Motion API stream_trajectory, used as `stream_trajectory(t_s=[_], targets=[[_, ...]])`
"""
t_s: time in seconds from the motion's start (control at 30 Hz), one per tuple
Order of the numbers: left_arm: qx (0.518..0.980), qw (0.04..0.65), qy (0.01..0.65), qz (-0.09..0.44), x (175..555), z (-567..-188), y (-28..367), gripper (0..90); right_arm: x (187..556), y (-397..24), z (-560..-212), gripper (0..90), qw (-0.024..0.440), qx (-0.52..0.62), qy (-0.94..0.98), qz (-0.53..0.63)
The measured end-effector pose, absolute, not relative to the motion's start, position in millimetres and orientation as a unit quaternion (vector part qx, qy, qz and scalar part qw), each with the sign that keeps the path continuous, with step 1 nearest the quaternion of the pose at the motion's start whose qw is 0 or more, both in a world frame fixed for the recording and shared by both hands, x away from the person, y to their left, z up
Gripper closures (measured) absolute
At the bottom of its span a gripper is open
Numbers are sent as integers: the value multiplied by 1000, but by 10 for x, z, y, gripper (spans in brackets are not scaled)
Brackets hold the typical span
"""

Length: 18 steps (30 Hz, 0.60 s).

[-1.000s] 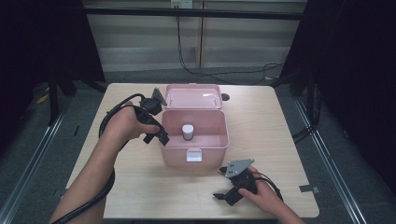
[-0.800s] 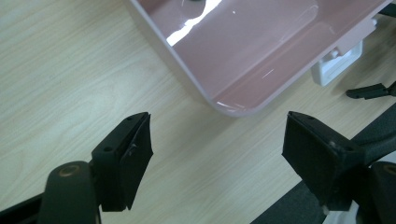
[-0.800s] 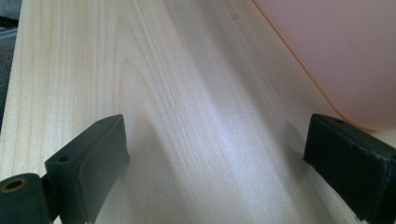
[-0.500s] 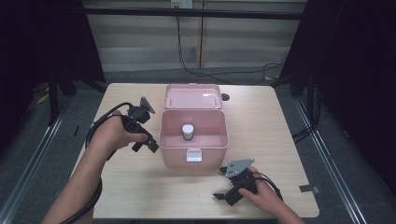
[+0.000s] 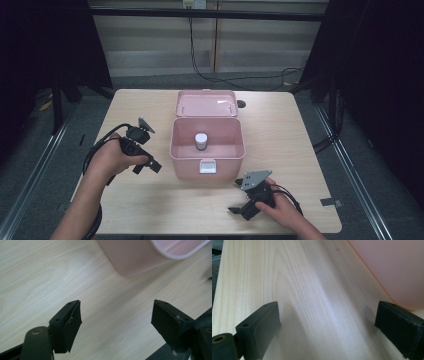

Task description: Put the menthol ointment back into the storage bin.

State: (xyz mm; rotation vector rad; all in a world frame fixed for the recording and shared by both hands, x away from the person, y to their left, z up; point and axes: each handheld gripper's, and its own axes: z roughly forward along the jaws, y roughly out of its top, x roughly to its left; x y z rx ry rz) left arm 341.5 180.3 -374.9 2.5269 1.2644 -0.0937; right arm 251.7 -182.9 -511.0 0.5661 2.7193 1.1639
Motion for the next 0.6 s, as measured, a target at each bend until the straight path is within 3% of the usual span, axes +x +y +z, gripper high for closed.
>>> stream_trajectory(t_s=[0.6], targets=[[871,193,450,-29,3258,-4184,1898,237,2515,-1829,-5110,52,64,188,901,385]])
